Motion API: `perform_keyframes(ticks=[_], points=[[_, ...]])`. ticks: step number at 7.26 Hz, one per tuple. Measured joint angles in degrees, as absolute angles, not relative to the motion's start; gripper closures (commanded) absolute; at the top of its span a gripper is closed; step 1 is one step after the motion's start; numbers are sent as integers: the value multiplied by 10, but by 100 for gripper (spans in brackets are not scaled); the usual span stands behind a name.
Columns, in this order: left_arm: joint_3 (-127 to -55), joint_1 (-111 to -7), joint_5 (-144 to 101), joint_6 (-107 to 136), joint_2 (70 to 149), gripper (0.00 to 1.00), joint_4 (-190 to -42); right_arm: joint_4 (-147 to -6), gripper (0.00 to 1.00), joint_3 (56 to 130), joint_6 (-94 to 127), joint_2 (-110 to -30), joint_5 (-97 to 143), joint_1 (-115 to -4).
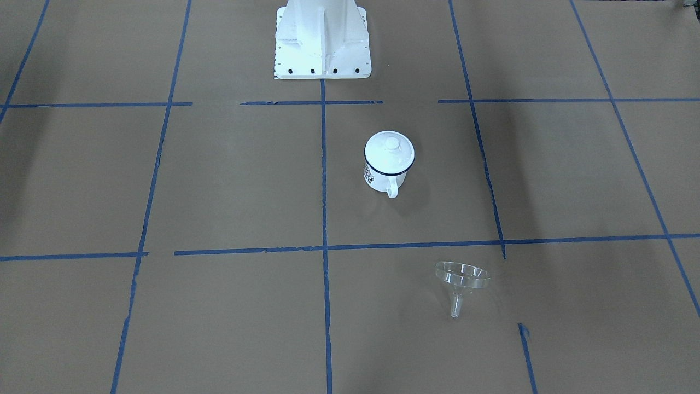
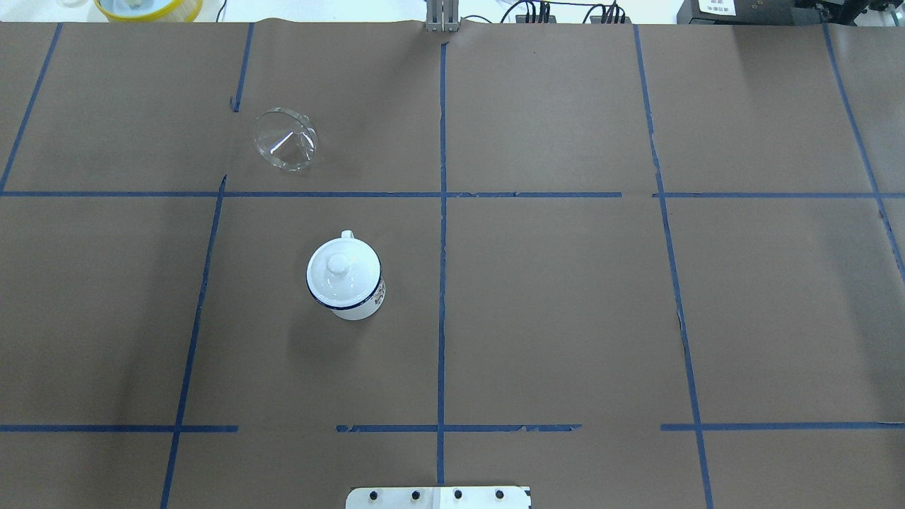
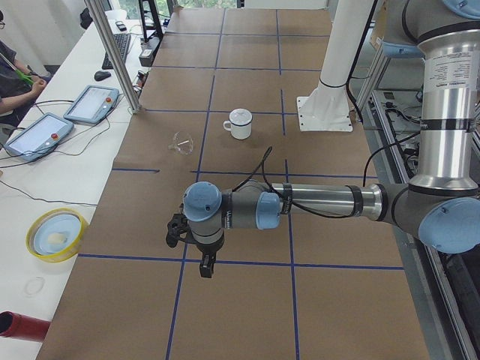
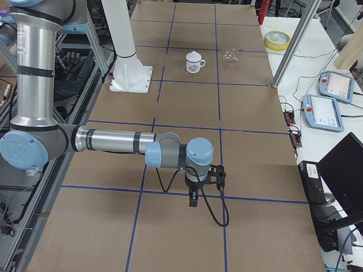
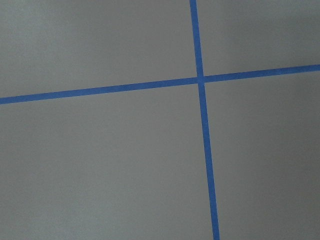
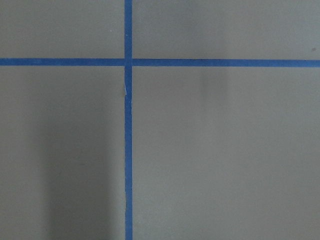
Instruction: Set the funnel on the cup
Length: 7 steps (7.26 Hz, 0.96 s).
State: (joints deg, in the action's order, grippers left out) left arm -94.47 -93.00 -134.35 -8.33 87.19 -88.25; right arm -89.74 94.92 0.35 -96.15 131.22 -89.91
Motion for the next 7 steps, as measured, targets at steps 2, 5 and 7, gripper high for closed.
perform_keyframes(ticks=[2, 5, 7], points=[[-956, -933, -1345, -84, 866, 0, -882, -897, 0, 949, 4, -962, 1312, -899], [-959, -933, -1346, -84, 863, 0, -881, -897, 0, 949, 4, -962, 1312, -899], [-960, -933, -1346, -84, 865, 0, -881, -897, 0, 949, 4, -962, 1312, -899]])
